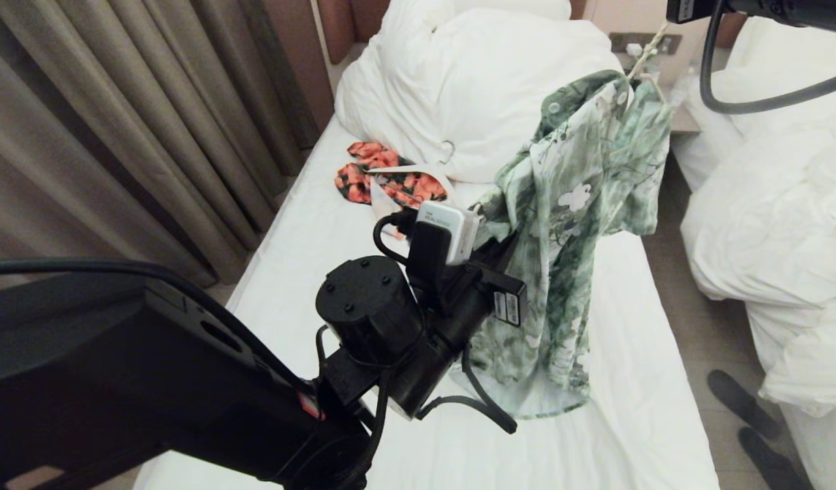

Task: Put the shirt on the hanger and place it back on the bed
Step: Take the clothes hanger out of the clothes

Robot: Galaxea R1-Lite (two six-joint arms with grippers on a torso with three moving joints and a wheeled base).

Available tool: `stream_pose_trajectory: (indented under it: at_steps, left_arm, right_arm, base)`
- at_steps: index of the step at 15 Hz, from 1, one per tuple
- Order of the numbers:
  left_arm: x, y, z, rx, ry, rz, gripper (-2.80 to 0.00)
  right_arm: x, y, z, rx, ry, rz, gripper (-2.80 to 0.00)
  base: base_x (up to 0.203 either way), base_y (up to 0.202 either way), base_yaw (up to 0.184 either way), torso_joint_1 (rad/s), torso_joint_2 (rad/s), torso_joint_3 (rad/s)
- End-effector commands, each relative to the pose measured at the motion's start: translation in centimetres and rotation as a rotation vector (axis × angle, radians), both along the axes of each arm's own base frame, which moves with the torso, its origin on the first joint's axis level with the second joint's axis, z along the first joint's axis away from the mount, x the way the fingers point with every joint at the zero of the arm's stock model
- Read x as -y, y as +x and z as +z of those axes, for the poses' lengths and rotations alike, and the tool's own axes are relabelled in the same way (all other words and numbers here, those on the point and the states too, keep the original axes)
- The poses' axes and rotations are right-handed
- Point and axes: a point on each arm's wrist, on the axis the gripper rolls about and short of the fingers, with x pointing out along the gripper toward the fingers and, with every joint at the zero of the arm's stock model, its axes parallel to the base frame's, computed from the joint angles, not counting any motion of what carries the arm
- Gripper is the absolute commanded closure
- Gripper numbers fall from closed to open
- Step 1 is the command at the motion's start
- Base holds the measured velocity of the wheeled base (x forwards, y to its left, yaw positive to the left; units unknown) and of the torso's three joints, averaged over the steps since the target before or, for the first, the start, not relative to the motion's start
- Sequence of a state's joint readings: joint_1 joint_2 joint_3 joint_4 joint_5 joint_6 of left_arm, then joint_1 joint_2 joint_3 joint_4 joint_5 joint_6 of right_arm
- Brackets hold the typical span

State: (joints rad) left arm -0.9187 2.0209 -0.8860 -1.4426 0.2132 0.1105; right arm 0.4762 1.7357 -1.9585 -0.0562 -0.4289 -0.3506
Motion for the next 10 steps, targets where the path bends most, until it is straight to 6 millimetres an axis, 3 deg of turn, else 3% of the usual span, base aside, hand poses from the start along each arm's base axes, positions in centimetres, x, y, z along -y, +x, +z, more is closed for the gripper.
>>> stream_pose_trajectory:
  at_steps: [1, 3, 7, 10]
  left_arm:
    - [-0.2, 0.1, 0.2, 0.008, -0.010, 0.005, 0.00]
    - [-1.1, 0.1, 0.4, 0.013, -0.004, 0.004, 0.00]
    - [-5.4, 2.8, 1.4, 0.065, 0.023, 0.000, 0.00]
    - [-7.1, 4.3, 1.8, 0.081, 0.022, 0.039, 0.00]
  right_arm:
    - [0.1, 0.2, 0.0, -0.001, -0.002, -0.009, 0.00]
    - [0.8, 0.7, -0.1, -0.001, -0.004, -0.036, 0.00]
    - [2.3, 1.3, 0.0, 0.006, -0.023, -0.088, 0.00]
    - [2.7, 1.4, 0.1, 0.011, -0.029, -0.099, 0.00]
  base:
    - [0.000, 0.000, 0.000, 0.000, 0.00, 0.000]
    - [0.000, 0.000, 0.000, 0.000, 0.00, 0.000]
    - [0.000, 0.000, 0.000, 0.000, 0.00, 0.000]
    - [0.000, 0.000, 0.000, 0.000, 0.00, 0.000]
